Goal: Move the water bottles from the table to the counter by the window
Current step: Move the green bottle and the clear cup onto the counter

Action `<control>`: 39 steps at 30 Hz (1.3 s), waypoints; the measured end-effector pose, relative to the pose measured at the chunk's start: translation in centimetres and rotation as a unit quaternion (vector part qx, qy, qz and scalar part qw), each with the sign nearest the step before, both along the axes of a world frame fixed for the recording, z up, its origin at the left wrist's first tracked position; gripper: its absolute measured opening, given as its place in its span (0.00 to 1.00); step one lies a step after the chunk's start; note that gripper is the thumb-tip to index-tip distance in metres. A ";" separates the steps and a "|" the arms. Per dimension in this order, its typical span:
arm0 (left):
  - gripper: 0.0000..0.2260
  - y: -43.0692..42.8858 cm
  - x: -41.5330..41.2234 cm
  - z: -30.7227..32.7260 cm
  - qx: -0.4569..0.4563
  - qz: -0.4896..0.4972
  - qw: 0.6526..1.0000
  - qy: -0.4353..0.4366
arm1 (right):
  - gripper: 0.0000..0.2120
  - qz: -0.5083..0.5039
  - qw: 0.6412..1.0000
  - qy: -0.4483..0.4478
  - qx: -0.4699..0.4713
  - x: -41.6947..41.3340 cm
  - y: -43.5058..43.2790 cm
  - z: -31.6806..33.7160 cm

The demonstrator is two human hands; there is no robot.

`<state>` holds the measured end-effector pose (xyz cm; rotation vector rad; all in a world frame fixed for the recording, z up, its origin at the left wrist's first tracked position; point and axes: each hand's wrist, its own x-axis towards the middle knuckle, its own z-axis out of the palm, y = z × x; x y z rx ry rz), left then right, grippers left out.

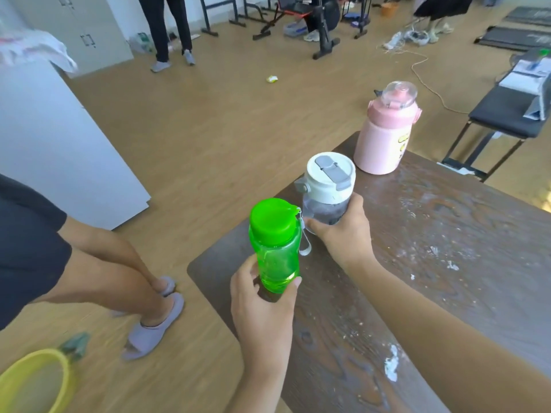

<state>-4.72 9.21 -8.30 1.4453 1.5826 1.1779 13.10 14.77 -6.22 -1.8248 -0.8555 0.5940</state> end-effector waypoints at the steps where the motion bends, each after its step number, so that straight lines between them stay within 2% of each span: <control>1: 0.29 0.3 0.1 -0.1 0.002 -0.004 1.000 -0.006 | 0.41 -0.003 1.000 -0.009 0.000 0.0 0.2 0.0; 9: 0.27 1.0 1.2 -0.5 -0.020 -0.032 0.998 -0.041 | 0.39 -0.062 0.998 -0.022 0.012 1.0 -3.7 -0.2; 15: 0.26 -0.9 7.4 1.8 -0.007 -0.152 0.988 -0.033 | 0.38 -0.155 0.988 -0.019 0.018 4.7 -13.4 1.1; 20: 0.26 -7.5 16.2 2.3 -0.014 -0.261 0.964 -0.048 | 0.36 -0.239 0.971 -0.007 0.017 9.0 -25.0 1.9; 25: 0.27 -18.2 24.6 2.0 -0.031 -0.367 0.926 -0.088 | 0.33 -0.340 0.941 0.000 0.014 12.6 -38.3 2.0; 30: 0.25 -29.6 30.5 2.3 -0.089 -0.470 0.872 -0.108 | 0.31 -0.439 0.898 0.025 0.030 12.8 -51.3 2.8; 35: 0.25 -40.0 34.3 3.1 -0.090 -0.579 0.807 -0.074 | 0.31 -0.526 0.850 0.024 0.030 10.9 -61.5 2.7; 39: 0.28 -46.5 36.4 3.1 -0.087 -0.627 0.773 -0.032 | 0.33 -0.570 0.820 0.032 0.034 9.2 -66.9 1.9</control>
